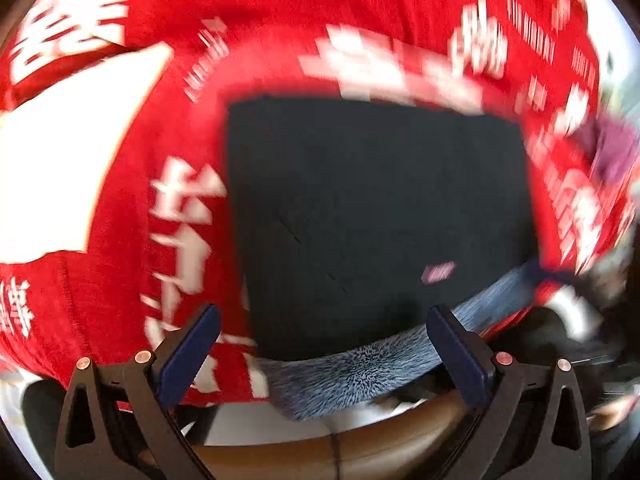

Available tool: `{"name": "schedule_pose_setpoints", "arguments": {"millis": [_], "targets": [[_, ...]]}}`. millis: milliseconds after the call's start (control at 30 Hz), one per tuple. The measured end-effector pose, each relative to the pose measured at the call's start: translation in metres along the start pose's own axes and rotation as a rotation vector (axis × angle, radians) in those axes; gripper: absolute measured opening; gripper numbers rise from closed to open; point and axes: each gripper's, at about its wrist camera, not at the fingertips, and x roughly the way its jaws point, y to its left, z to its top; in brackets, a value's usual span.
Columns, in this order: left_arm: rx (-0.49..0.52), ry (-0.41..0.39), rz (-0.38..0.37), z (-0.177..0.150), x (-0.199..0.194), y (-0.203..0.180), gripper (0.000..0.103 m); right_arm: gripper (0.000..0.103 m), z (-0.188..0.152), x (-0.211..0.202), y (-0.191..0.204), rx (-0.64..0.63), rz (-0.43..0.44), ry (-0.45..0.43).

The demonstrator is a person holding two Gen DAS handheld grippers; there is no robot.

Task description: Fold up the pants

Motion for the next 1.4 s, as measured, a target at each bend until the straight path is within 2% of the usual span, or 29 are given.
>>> {"name": "schedule_pose_setpoints", "arguments": {"millis": [33, 67, 200, 300, 367, 467, 500, 600, 667, 733, 800, 867, 933, 967, 1033, 1067, 1133, 1233, 1333, 1400], "targets": [[0.017, 0.051, 0.021, -0.002, 0.016, -0.005, 0.103, 0.093, -0.001, -0.001, 0.000, 0.002, -0.002, 0.003], [0.007, 0.063, 0.011, -0.004, 0.020, -0.007, 0.103, 0.093, -0.002, -0.001, 0.001, -0.002, -0.006, 0.009], [-0.019, -0.027, -0.020, -0.010, -0.008, -0.015, 0.103, 0.093, -0.011, -0.003, 0.007, -0.031, -0.055, 0.049], [-0.041, -0.060, -0.032, -0.006, -0.023, -0.010, 0.103, 0.093, -0.015, -0.011, 0.008, -0.037, -0.069, 0.026], [-0.029, -0.079, -0.014, -0.003, -0.034, -0.010, 0.103, 0.093, -0.015, -0.009, 0.001, -0.025, -0.076, 0.038], [0.058, -0.136, 0.049, -0.013, -0.058, -0.022, 0.103, 0.093, -0.017, -0.005, -0.007, 0.007, -0.048, 0.046], [0.070, -0.156, 0.033, -0.011, -0.066, -0.027, 0.103, 0.093, -0.018, -0.006, -0.008, 0.004, -0.041, 0.040], [0.132, -0.173, -0.092, 0.010, -0.071, -0.044, 0.103, 0.093, -0.021, -0.006, -0.014, 0.014, -0.015, 0.023], [0.153, -0.189, -0.135, 0.037, -0.062, -0.064, 0.103, 0.093, -0.024, -0.006, -0.016, 0.019, -0.004, 0.004], [0.150, -0.138, -0.206, 0.071, -0.042, -0.089, 0.103, 0.093, -0.025, -0.006, -0.012, 0.001, -0.021, 0.004], [0.101, -0.075, -0.258, 0.105, -0.019, -0.107, 0.103, 0.093, -0.026, -0.004, -0.008, -0.024, -0.048, 0.009], [0.030, -0.017, -0.204, 0.130, 0.009, -0.120, 0.103, 0.093, -0.028, -0.002, -0.005, -0.042, -0.064, 0.010], [0.005, 0.051, -0.083, 0.144, 0.042, -0.132, 0.103, 0.094, -0.027, -0.001, -0.005, -0.041, -0.059, 0.010], [0.026, 0.075, -0.026, 0.141, 0.054, -0.136, 0.103, 0.094, -0.027, -0.001, -0.007, -0.036, -0.050, 0.005], [0.123, 0.025, 0.077, 0.135, 0.054, -0.159, 0.103, 0.093, -0.027, -0.003, -0.010, -0.023, -0.037, -0.001], [0.151, 0.020, 0.092, 0.132, 0.051, -0.164, 0.103, 0.094, -0.027, -0.002, -0.011, -0.018, -0.033, 0.001], [0.140, 0.009, 0.059, 0.129, 0.039, -0.159, 0.103, 0.094, -0.027, -0.001, -0.012, -0.012, -0.024, 0.006], [0.099, -0.099, 0.000, 0.115, -0.007, -0.134, 0.103, 0.094, -0.027, -0.002, -0.015, -0.006, -0.013, 0.008], [0.087, -0.131, 0.055, 0.092, -0.027, -0.099, 0.103, 0.094, -0.026, -0.008, -0.018, 0.008, 0.003, 0.000], [0.048, -0.123, 0.071, 0.073, -0.034, -0.065, 0.103, 0.094, -0.023, -0.020, -0.019, 0.047, 0.036, -0.043]]}}
